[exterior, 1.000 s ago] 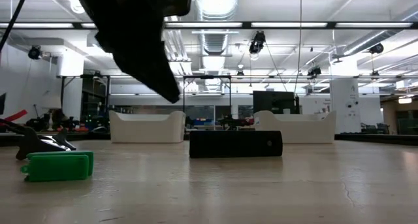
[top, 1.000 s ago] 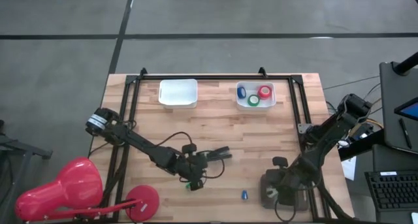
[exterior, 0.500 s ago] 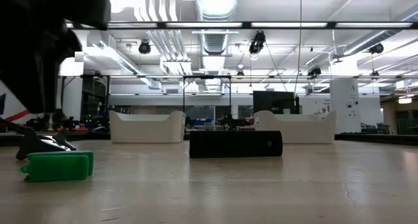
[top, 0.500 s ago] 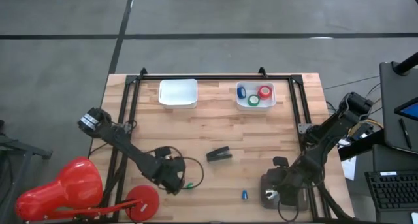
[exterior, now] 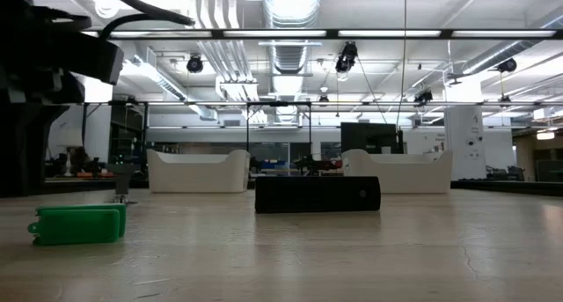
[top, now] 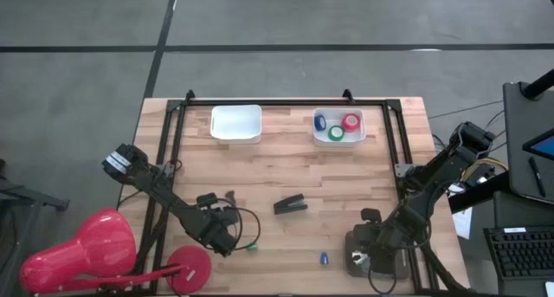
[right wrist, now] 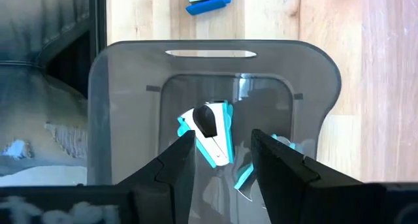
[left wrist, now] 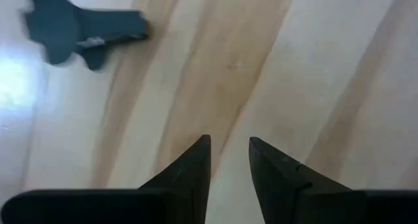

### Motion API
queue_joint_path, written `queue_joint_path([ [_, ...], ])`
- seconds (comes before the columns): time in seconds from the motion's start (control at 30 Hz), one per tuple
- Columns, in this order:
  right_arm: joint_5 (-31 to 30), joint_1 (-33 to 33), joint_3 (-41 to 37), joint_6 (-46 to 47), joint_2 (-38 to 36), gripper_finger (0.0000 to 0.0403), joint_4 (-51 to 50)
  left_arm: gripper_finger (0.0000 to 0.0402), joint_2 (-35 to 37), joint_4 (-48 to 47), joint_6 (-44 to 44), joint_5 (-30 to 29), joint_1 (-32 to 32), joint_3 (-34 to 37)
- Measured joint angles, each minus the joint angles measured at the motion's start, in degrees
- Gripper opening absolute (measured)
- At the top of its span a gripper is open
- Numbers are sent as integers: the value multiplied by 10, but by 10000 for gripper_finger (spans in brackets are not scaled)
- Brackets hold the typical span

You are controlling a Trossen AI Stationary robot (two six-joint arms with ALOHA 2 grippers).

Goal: Pick and place Stapler, Stapler remover, tape
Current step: Put the black staple remover into the gray bin

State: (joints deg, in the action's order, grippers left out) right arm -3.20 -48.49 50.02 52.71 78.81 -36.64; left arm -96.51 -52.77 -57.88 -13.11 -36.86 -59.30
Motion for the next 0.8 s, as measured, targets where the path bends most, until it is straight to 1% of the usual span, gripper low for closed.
queue_joint_path([
  [0.1, 0, 0, 0, -3, 0, 139, 1, 103, 0, 1, 10, 1, 0, -1],
  [0.17, 0, 0, 0, -6, 0, 142, 1, 100, 1, -1, 31, -16, 3, -6],
  [0.27, -6, 1, 0, -9, 0, 147, 1, 93, 1, -17, 62, -80, 12, -10],
  [0.43, -13, 1, 0, -10, 0, 153, 2, 83, 3, -37, 54, -207, 22, -15],
  [0.5, -13, 1, 0, -10, 0, 153, 2, 79, 4, -61, 15, -253, 27, -20],
  [0.57, -14, 1, 0, -10, 0, 150, 4, 76, 10, -86, -25, -273, 34, -25],
  [0.63, -15, 1, 0, -15, 0, 146, 7, 76, 22, -110, -78, -279, 46, -25],
  [0.73, -15, 1, 0, -27, 0, 140, 15, 80, 50, -163, -194, -271, 69, -18],
  [0.8, -15, 1, 0, -32, 0, 136, 17, 85, 75, -168, -241, -265, 81, -7],
])
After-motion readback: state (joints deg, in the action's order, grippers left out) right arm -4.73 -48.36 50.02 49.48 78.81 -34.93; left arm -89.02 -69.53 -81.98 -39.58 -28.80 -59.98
